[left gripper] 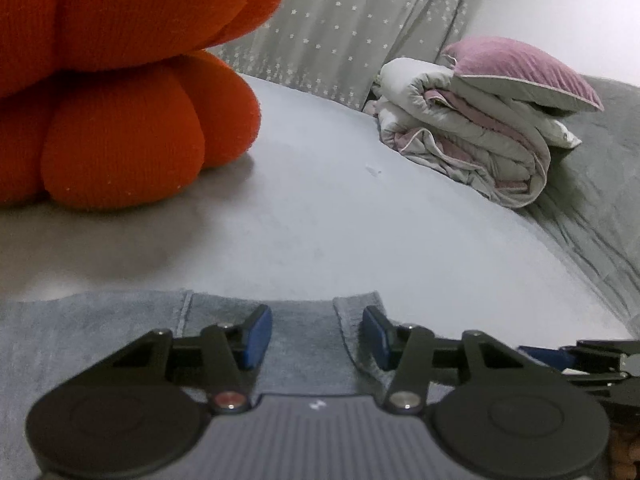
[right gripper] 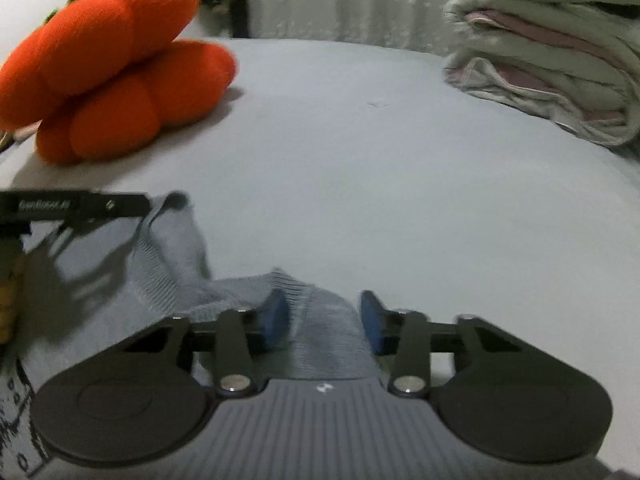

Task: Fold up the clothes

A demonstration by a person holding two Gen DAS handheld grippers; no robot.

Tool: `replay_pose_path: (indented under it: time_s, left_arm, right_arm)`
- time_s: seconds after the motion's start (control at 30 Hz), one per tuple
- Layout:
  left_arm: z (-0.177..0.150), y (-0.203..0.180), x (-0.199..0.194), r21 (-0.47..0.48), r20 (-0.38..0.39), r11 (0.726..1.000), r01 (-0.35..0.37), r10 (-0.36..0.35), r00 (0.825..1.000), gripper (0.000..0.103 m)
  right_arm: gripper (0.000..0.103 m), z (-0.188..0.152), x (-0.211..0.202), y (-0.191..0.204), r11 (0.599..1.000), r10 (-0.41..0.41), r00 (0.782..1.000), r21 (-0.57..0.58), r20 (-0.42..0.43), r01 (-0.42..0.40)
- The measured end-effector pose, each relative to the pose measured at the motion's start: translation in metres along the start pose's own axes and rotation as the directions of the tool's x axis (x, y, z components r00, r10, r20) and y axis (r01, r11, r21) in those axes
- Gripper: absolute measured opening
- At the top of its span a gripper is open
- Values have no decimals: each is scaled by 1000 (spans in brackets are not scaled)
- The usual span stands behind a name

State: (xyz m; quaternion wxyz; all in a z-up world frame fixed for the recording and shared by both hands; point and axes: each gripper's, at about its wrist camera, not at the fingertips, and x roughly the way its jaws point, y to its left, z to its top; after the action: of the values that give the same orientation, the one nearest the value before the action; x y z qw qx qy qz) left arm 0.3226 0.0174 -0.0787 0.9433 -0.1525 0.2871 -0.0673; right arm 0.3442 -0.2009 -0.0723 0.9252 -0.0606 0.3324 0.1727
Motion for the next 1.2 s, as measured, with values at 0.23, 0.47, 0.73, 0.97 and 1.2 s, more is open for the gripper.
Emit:
replay_pose_path:
  time_s: [0.23, 0.47, 0.73, 0.97, 1.2]
  left_arm:
    - [2, -1, 1, -5, 16, 1000, -4, 4, 1000, 51]
    - [0, -13, 7, 59, 17, 997, -45, 44, 999, 61]
    - [4, -8, 3, 9, 52, 1000, -21, 20, 998, 66]
    - [9, -18, -5, 5, 7, 1000, 29, -29, 1000, 68]
    - [1, -48, -12, 96, -43, 983, 159, -155, 987, 76]
  right_arm:
    - [6, 7, -5, -4, 989, -149, 985, 0, 89, 150]
    - [6, 1, 19, -3, 947, -308, 948, -66, 77, 313]
    - [35, 3, -2, -12, 949, -312, 946, -4, 84, 314]
    - [55, -22, -76, -57, 936, -302, 948, 218, 99, 276]
    - [55, -54, -109, -82, 913, -297, 954, 305, 35, 273]
